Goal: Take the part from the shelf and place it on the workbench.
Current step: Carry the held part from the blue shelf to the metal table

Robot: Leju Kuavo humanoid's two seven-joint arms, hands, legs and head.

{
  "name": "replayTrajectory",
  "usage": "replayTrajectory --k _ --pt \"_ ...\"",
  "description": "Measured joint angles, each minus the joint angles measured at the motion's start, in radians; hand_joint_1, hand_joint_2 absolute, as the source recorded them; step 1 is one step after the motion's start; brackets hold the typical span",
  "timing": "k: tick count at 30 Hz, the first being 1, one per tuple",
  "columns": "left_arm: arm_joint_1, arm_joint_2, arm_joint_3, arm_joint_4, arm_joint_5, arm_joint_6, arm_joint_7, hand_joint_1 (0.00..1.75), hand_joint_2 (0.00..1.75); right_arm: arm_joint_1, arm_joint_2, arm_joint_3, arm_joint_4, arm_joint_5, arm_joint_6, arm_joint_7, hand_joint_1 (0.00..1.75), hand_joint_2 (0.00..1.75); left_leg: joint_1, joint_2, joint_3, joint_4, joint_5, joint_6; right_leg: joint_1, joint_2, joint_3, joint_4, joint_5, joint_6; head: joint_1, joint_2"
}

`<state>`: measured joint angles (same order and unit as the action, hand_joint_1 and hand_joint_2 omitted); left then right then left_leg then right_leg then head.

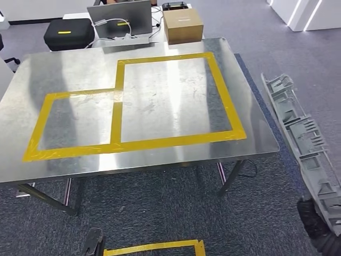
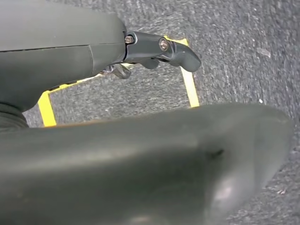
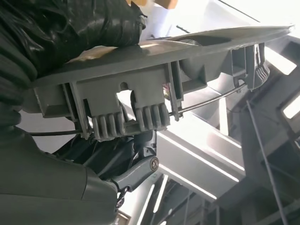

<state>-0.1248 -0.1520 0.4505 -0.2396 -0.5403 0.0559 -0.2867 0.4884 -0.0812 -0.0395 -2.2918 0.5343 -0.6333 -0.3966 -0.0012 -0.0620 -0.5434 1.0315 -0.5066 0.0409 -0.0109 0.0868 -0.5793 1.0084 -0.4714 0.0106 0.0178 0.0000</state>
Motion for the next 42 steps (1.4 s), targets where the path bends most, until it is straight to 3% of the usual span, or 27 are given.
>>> replayTrajectory --k 1,3,4,7,8,12,18,23,29,35,42 --pt "0.0 0.002 -0.001 0.0 0.006 0.0 -0.002 0.0 0.0 0.002 -0.007 0.0 0.004 0.006 0.034 0.03 1.75 1.75 -0.002 -0.014 0.008 -0.021 0.002 0.005 -0.003 0.008 -0.004 0.0 0.002 0.006 -0.001 0.0" --pt "0.002 0.002 -0.006 0.0 0.016 -0.002 -0.006 0.0 0.0 0.014 -0.027 -0.001 0.012 0.021 0.116 0.094 1.75 1.75 -0.002 -0.007 0.012 -0.036 0.004 0.004 -0.008 0.022 -0.01 -0.004 0.007 0.02 -0.003 0.0" --pt "0.003 0.002 -0.009 0.0 0.019 -0.004 -0.009 0.0 0.0 0.026 -0.04 -0.001 0.018 0.031 0.157 0.123 1.75 1.75 -0.002 -0.002 0.013 -0.044 0.006 0.0 -0.007 0.016 -0.009 -0.007 0.009 0.024 -0.002 0.0" --pt "0.008 0.006 -0.02 0.0 0.023 -0.012 -0.013 0.0 0.0 0.056 -0.082 -0.001 0.041 0.047 0.227 0.169 1.75 1.75 -0.002 0.006 0.014 -0.054 0.006 -0.018 -0.002 -0.015 -0.001 -0.021 0.012 0.014 0.006 0.0" --pt "0.009 0.007 -0.022 0.0 0.023 -0.014 -0.014 0.0 0.0 0.063 -0.093 -0.001 0.047 0.049 0.235 0.175 1.75 1.75 -0.002 0.006 0.015 -0.053 0.005 -0.019 -0.002 -0.015 0.001 -0.025 0.012 0.01 0.007 0.0" --pt "0.013 0.007 -0.026 0.0 0.024 -0.017 -0.016 0.0 0.0 0.073 -0.119 -0.001 0.061 0.051 0.243 0.18 1.75 1.75 -0.005 0.008 0.015 -0.049 0.006 -0.013 -0.005 -0.014 0.002 -0.028 0.018 0.021 0.008 0.0" --pt "0.015 0.01 -0.031 0.0 0.023 -0.018 -0.016 0.0 0.0 0.066 -0.139 -0.004 0.068 0.044 0.27 0.204 1.75 1.75 -0.006 0.014 0.015 -0.048 0.004 -0.009 -0.006 -0.009 0.003 -0.03 0.02 0.024 0.007 0.0" --pt "0.012 0.014 -0.049 0.0 0.019 -0.031 -0.009 0.0 0.0 0.016 -0.188 -0.034 0.103 0.007 0.373 0.251 1.75 1.75 -0.005 0.023 0.018 -0.048 0.004 -0.009 -0.005 0.0 0.002 -0.03 0.023 0.027 0.007 0.0" --pt "-0.001 0.016 -0.077 0.0 0.016 -0.05 0.002 0.0 0.0 -0.116 -0.275 -0.115 0.23 0.012 0.514 0.29 1.75 1.75 -0.004 0.04 0.021 -0.049 0.003 -0.008 -0.004 0.018 -0.001 -0.03 0.031 0.027 0.007 0.0" --pt "-0.009 0.017 -0.097 0.0 0.023 -0.052 0.013 0.0 0.0 -0.189 -0.318 -0.138 0.278 0.097 0.525 0.306 1.75 1.75 -0.004 0.045 0.02 -0.049 0.001 -0.009 -0.004 0.021 -0.003 -0.031 0.035 0.028 0.007 0.0" --pt "-0.005 0.017 -0.1 0.0 0.039 -0.037 0.013 0.0 0.0 -0.177 -0.321 -0.13 0.237 0.157 0.457 0.288 1.75 1.75 -0.002 0.042 0.017 -0.049 0.012 -0.01 -0.003 0.016 -0.005 -0.03 0.043 0.026 0.007 0.0"
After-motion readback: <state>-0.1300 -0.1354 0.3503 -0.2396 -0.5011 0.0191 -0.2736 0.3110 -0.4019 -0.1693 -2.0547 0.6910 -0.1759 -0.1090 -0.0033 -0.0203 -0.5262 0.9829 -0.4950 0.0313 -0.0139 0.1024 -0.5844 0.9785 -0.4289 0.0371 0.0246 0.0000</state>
